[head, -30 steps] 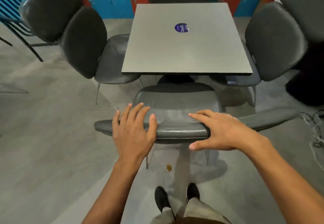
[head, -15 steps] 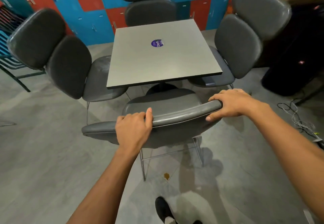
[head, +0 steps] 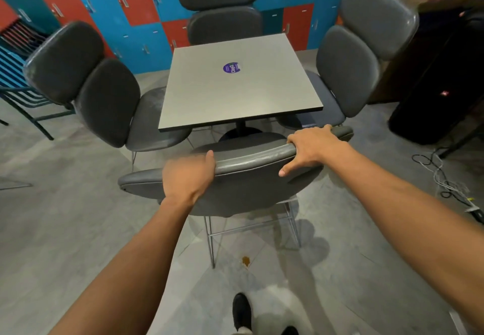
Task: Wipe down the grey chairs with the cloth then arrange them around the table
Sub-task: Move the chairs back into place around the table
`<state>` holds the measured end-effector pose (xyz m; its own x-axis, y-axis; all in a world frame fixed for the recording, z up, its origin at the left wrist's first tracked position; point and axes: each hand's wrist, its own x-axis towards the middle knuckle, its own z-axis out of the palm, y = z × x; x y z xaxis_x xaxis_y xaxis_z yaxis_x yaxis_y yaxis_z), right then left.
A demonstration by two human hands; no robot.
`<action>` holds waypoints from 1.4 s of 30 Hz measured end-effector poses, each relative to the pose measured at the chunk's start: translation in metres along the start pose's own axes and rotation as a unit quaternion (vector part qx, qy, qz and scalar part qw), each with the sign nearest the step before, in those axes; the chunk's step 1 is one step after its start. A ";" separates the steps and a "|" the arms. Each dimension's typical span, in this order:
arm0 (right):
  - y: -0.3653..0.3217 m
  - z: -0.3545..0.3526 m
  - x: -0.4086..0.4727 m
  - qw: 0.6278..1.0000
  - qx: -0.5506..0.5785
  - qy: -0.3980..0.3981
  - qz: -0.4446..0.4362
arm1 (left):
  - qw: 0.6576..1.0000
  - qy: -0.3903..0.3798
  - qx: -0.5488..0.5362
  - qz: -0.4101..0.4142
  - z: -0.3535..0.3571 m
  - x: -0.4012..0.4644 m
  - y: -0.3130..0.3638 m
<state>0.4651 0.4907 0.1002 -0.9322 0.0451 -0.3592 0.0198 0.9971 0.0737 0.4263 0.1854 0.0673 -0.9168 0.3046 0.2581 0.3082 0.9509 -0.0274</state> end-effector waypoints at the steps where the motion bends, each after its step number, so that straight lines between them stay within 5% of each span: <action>1: -0.001 -0.002 0.000 1.000 -0.004 0.007 -0.001 | 1.000 -0.011 -0.001 0.005 -0.001 0.002 -0.001; 19: 0.010 0.005 0.013 0.991 -0.040 0.126 -0.001 | 0.999 -0.036 0.008 0.031 0.014 0.027 -0.010; 42: -0.006 0.008 0.002 0.992 -0.022 0.121 0.007 | 0.994 -0.038 -0.005 0.101 0.006 0.012 -0.026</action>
<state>0.4663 0.4849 0.0913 -0.9916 0.0383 -0.1236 0.0235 0.9926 0.1195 0.4056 0.1645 0.0656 -0.8525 0.4926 0.1746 0.4897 0.8696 -0.0623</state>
